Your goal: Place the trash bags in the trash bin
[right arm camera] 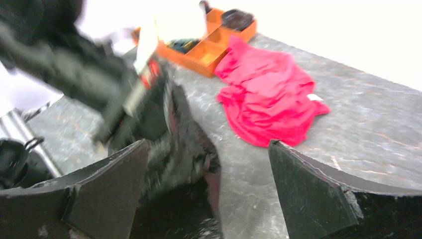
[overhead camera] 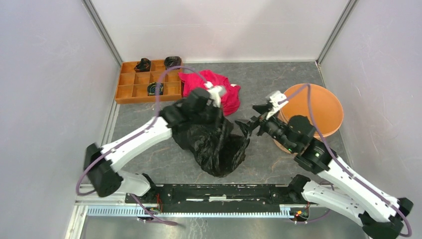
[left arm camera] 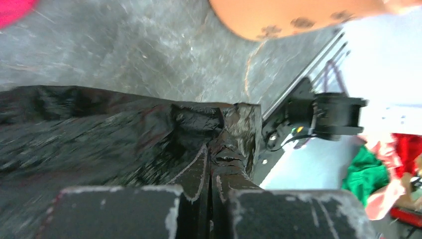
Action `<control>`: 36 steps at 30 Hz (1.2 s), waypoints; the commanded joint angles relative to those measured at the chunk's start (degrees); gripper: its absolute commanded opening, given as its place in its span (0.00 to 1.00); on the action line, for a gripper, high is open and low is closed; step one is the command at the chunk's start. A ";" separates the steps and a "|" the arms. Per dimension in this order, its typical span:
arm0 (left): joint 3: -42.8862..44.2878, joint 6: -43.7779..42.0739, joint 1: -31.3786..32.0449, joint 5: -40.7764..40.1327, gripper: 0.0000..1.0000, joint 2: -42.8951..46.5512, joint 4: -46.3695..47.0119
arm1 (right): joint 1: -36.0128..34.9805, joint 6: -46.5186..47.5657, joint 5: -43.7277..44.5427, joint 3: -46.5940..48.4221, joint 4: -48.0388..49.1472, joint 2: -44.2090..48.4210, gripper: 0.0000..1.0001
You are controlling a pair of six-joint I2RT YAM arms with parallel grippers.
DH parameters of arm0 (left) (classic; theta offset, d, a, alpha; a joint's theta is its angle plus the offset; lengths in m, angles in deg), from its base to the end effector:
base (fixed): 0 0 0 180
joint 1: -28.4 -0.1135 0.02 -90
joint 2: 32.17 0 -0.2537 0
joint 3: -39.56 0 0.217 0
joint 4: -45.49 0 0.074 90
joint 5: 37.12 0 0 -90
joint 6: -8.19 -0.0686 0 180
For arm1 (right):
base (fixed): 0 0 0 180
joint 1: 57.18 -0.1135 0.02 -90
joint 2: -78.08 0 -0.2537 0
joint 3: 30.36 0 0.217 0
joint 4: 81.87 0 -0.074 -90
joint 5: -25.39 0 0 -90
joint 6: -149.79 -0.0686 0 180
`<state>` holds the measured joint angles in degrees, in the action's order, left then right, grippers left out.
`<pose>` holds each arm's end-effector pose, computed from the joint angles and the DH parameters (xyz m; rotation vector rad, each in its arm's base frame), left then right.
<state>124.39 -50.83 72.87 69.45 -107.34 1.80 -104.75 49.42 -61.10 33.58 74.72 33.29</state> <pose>0.1895 -0.2135 0.3170 0.4531 2.2946 -1.0268 0.1293 0.1352 0.3528 -0.4947 1.6211 0.7163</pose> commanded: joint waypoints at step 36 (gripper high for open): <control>5.23 -3.68 27.53 -27.56 1.00 -20.43 -12.42 | 0.00 5.40 24.33 -3.61 -0.62 18.49 0.98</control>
<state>131.14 -56.14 97.68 48.45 -125.18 -12.34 -104.71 54.34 -41.34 30.04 71.05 48.50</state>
